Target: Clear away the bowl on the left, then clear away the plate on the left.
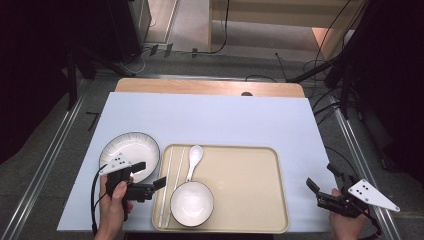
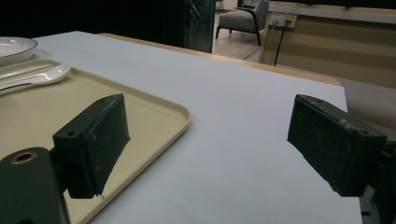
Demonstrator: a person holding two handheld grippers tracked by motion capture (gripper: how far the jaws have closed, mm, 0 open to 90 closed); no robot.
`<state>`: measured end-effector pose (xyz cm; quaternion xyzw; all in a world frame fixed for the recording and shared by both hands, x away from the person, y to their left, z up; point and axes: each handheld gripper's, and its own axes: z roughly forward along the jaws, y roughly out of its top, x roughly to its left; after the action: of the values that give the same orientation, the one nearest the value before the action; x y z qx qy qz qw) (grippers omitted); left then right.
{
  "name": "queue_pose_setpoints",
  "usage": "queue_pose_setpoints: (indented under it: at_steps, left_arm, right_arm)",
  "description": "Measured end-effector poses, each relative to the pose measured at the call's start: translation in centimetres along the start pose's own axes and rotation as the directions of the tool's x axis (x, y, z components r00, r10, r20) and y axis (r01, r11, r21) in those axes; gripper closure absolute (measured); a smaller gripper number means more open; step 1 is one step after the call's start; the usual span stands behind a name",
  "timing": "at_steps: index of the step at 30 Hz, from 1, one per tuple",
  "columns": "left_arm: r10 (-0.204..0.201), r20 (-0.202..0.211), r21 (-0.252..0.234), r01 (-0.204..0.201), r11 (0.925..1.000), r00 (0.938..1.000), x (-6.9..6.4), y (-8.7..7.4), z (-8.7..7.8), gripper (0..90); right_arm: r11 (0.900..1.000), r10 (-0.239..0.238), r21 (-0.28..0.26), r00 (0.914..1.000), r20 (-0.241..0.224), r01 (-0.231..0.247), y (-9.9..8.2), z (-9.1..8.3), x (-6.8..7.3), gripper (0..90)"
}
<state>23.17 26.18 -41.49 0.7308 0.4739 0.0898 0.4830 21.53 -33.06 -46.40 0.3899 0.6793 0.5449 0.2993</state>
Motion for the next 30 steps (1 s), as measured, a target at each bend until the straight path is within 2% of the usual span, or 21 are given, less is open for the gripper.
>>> queue_pose_setpoints:
  at_steps: [3,6,9,17,18,20,21,24,27,30]
  left_arm:
    - [-0.004,-0.022,-0.020,0.003,0.9998,0.9997,0.6,0.2,-0.4,0.0]
    - [-0.034,-0.022,-0.037,0.033,0.9987,0.9992,1.3,0.3,-0.9,0.0]
    - [-0.041,-0.019,-0.055,0.039,0.9977,0.9990,2.0,0.5,-1.5,0.0]
    - [-0.025,-0.122,-0.066,0.017,0.9977,0.9922,3.9,1.6,-2.4,0.0]
    - [-0.024,-0.127,-0.067,0.015,0.9977,0.9917,4.1,1.8,-2.5,0.0]
    - [-0.039,-0.104,-0.079,0.031,0.9964,0.9938,4.6,1.8,-2.6,0.0]
    - [-0.041,-0.105,-0.082,0.032,0.9961,0.9937,4.9,1.9,-2.7,0.0]
    - [-0.034,-0.133,-0.063,0.025,0.9977,0.9906,5.5,2.0,-2.9,0.0]
    - [-0.028,-0.132,-0.058,0.020,0.9981,0.9909,6.3,2.1,-3.0,0.0]
    - [-0.039,-0.158,-0.046,0.032,0.9984,0.9866,7.2,2.1,-3.3,0.0]
  right_arm:
    - [1.0000,0.000,-0.001,1.0000,-0.001,0.000,0.0,0.1,0.1,13.1]
    - [1.0000,-0.004,0.004,1.0000,-0.006,0.004,0.0,0.2,0.1,13.0]
    - [1.0000,0.001,-0.002,1.0000,-0.004,-0.001,0.0,0.2,0.1,13.0]
    - [0.9999,0.010,-0.004,0.9999,-0.003,-0.010,0.0,0.0,0.2,13.1]
    - [1.0000,0.007,-0.006,1.0000,-0.001,-0.007,0.0,0.0,0.1,13.0]
    - [1.0000,0.004,-0.005,1.0000,0.003,-0.004,0.0,-0.1,0.2,13.0]
    - [1.0000,0.004,-0.004,1.0000,0.000,-0.004,0.0,-0.1,0.2,13.1]
    - [1.0000,0.005,-0.003,1.0000,-0.005,-0.005,-0.1,-0.1,0.2,13.0]
    - [1.0000,0.006,-0.004,1.0000,-0.006,-0.006,0.0,0.0,0.2,13.1]
    - [0.9999,0.006,-0.008,1.0000,-0.002,-0.006,0.0,0.0,0.1,13.0]
